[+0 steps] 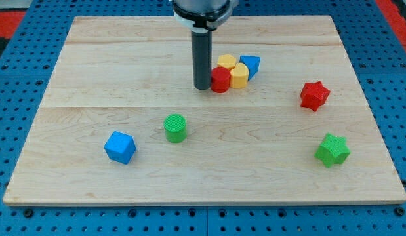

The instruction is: Nudge the yellow heart along with yellow hexagon towards left a bit

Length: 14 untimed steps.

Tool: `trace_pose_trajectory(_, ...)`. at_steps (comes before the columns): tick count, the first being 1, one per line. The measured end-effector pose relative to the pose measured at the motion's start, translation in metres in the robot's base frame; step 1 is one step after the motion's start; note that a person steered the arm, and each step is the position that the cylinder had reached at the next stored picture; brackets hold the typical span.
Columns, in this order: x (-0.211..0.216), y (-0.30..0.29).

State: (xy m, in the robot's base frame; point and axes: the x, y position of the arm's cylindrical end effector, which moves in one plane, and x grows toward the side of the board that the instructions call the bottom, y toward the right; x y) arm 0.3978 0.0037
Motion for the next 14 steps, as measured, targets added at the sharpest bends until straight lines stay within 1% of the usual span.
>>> trace_pose_trajectory(1, 0.016, 0.01)
trace_pose_trajectory(2, 0.03, -0.004)
trace_pose_trajectory(3, 0.074, 0.0)
trace_pose_trajectory(4, 0.102, 0.025)
trace_pose_trajectory(5, 0.087, 0.045)
trace_pose_trajectory(6, 0.065, 0.046)
trace_pose_trajectory(7, 0.064, 0.063)
trace_pose_trajectory(9, 0.048, 0.102)
trace_pose_trajectory(11, 0.018, 0.109)
trace_pose_trajectory(13, 0.015, 0.114)
trace_pose_trajectory(14, 0.005, 0.114)
